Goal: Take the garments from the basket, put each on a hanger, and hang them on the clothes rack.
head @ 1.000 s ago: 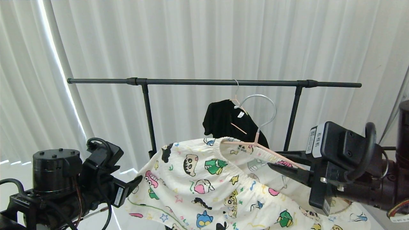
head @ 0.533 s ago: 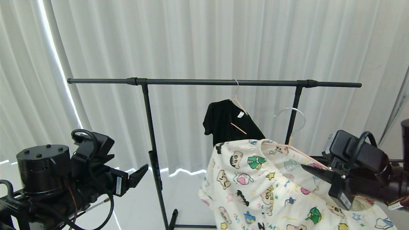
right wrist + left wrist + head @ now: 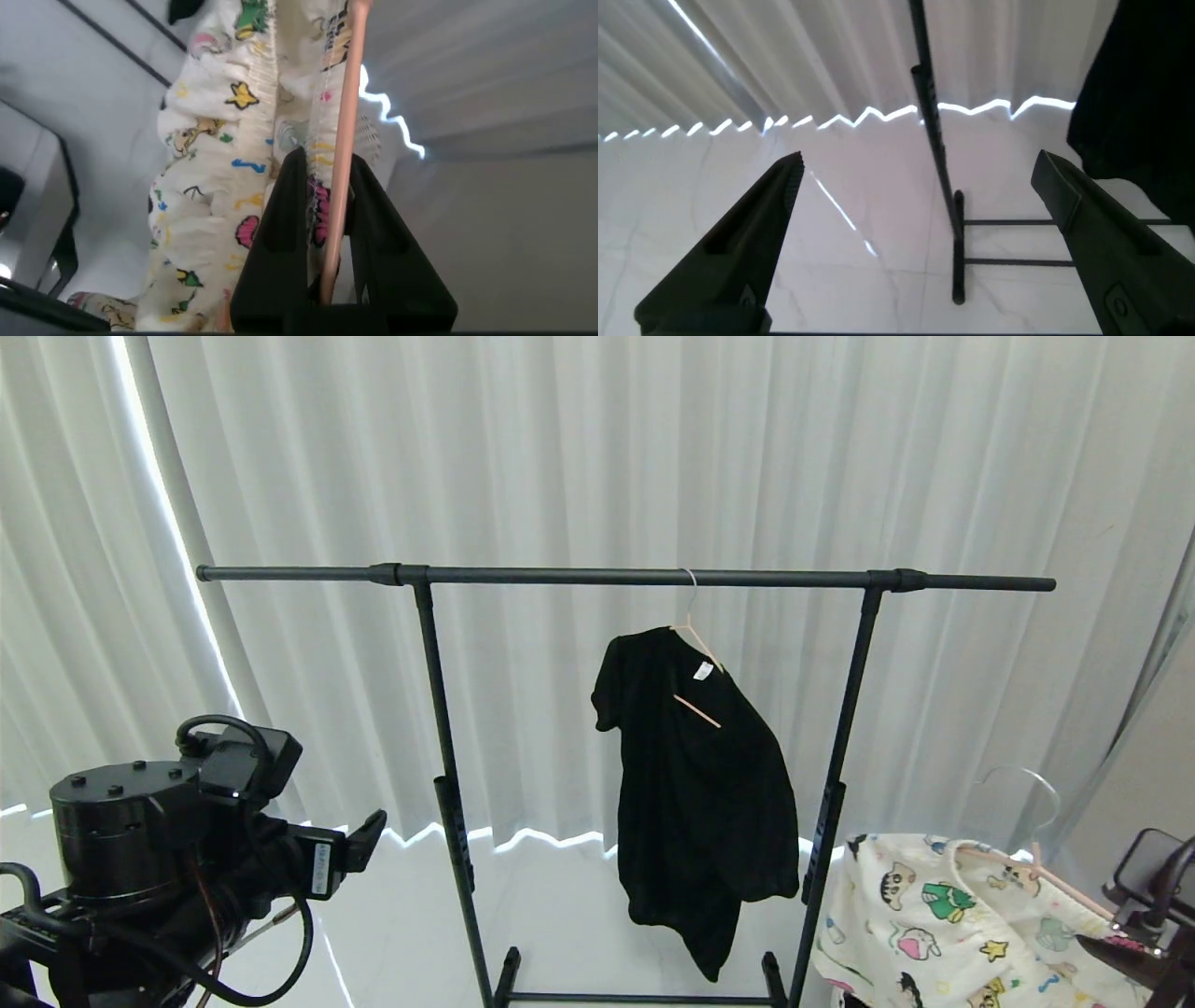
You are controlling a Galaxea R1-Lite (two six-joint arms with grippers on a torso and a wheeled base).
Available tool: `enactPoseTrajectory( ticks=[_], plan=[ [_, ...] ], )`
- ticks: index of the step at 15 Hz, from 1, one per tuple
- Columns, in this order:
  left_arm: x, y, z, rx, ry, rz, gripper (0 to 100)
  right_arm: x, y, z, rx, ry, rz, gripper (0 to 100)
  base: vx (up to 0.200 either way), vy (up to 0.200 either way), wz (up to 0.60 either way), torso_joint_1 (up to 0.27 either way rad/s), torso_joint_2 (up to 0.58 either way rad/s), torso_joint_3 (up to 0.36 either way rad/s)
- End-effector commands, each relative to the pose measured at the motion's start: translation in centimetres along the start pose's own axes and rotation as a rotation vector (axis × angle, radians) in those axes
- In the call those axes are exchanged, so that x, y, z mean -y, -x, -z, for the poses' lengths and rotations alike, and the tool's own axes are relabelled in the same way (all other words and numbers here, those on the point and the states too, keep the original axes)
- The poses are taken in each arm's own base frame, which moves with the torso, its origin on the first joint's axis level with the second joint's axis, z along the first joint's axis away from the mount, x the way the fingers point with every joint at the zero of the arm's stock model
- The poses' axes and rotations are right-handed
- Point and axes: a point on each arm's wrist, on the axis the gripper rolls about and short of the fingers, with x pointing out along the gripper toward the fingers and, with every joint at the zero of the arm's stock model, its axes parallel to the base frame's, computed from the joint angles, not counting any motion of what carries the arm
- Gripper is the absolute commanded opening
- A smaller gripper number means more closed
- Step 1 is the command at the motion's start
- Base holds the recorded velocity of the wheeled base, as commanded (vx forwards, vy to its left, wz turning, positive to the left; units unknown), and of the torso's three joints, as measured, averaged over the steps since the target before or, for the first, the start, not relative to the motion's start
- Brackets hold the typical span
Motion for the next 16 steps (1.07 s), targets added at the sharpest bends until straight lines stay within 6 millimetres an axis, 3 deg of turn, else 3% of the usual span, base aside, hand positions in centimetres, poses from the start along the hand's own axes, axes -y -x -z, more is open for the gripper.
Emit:
enactPoseTrajectory(
  ticks=[1, 4, 7, 9, 16],
  plan=[
    [0.0, -0.1, 0.5, -0.027, -0.006, -0.023, 100, 1.0, 1.1, 0.6, 0.004, -0.07, 0.094, 0, 0.0, 0.0, 0.0, 0.0, 0.0, 0.0],
    [0.0, 0.0, 0.9, -0.046, -0.01, -0.051, 100, 2.2, 0.5, -0.8, 0.039, -0.105, 0.134, 0, 0.0, 0.0, 0.0, 0.0, 0.0, 0.0],
    [0.0, 0.2, 0.9, -0.041, -0.009, -0.05, 100, 4.4, -0.9, -4.3, 0.132, -0.146, 0.177, 0, 0.0, 0.0, 0.0, 0.0, 0.0, 0.0],
    [0.0, 0.3, 0.6, -0.012, -0.003, -0.049, 100, 5.1, -1.4, -5.7, 0.152, -0.137, 0.169, 0, 0.2, 0.0, 0.0, 0.007, 0.0, 0.002],
    [0.3, 0.7, 1.0, -0.002, -0.01, -0.038, 100, 6.0, -2.4, -7.4, 0.167, -0.118, 0.156, 0, 0.2, 0.0, 0.0, 0.002, 0.0, 0.002]
  ],
)
